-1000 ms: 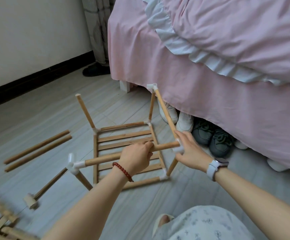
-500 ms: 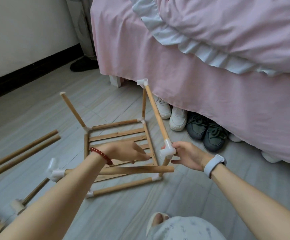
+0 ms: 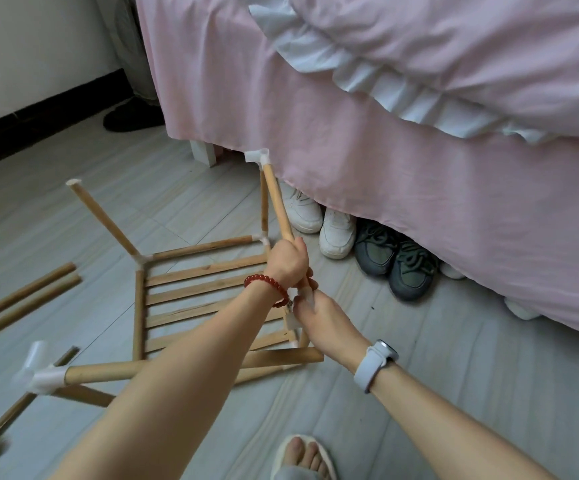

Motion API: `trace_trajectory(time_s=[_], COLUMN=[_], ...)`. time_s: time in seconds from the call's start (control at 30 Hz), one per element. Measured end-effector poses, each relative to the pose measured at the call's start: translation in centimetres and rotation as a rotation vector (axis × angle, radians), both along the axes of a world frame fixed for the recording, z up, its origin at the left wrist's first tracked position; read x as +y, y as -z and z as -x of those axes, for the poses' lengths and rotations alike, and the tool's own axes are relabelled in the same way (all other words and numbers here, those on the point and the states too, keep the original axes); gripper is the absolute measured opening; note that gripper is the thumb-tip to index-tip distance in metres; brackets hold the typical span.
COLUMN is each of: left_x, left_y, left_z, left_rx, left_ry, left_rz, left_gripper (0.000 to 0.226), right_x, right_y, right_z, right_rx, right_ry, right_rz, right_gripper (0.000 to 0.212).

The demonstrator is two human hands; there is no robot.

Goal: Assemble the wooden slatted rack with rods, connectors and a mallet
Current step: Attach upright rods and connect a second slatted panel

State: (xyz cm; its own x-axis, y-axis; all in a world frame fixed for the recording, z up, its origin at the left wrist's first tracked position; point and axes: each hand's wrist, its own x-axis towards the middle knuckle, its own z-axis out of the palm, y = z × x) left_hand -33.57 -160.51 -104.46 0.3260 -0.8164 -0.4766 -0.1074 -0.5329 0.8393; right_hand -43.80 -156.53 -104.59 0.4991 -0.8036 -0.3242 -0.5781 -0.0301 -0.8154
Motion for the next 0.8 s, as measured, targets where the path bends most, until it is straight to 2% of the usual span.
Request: trace_trajectory(time_s=[0.2,0.27,0.33,0.4,0.47,0.5,0.53,0.57,0.6,0.67,0.73,0.8], left_x=[-1.7,-1.9,-0.8,0.4,1.3,1.7,2.4,3.3,4.3,6.4,7.7,8.3], left_y=[-1.8,-2.2,-1.3,-0.3,0.0,-0.1,-0.2,-0.3,-0.2,-0.1,0.1,0.4], left_z=[-3.1,-3.8,-3.4,-3.2,-3.7,-3.9,-4.0,-3.9,-3.9,-3.8,-3.5,-2.6], left_rx=[-0.109,-0.070,-0.003,0.111,0.186,0.188,0.165,0.109,0.038,-0.092,-0.247,-0.348], left_ry=[-0.025,0.085,0.182,0.183,0.189,0.199,0.203,0.211,0.238,0.408,0.701,0.888], left_rz=[-0.045,-0.083,-0.090,-0.067,-0.069,-0.075,-0.082,-0.092,-0.103,-0.122,-0.164,-0.172], left_gripper=[0.038,0.035,0.037,0.038,0.039,0.039,0.037,0.034,0.030,0.030,0.039,0.041], right_x=[2.6,0.9,-1.1,-1.8,-1.2,-0.7,-0.4,-0.2,-0.1,0.0,-0.2,-0.5], right_y=[0.6,0.6,0.1,-0.4,-0.8,-1.0,-1.3,-1.7,-1.9,-2.3,-2.5,-2.9], right_z=[1.4,2.1,2.6,2.8,3.3,3.6,3.8,3.9,3.9,3.4,2.7,1.9], right_rx=[0.042,0.059,0.153,0.230,0.221,0.200,0.205,0.237,0.295,0.472,0.676,0.809], right_ry=[-0.025,0.018,-0.040,-0.136,-0.172,-0.183,-0.198,-0.217,-0.249,-0.350,-0.442,-0.521], right_rz=[0.000,-0.031,0.001,0.018,-0.012,-0.030,-0.023,0.020,0.107,0.374,0.638,0.746], right_gripper=[0.025,0.029,0.033,0.032,0.026,0.030,0.046,0.063,0.070,0.060,0.047,0.043])
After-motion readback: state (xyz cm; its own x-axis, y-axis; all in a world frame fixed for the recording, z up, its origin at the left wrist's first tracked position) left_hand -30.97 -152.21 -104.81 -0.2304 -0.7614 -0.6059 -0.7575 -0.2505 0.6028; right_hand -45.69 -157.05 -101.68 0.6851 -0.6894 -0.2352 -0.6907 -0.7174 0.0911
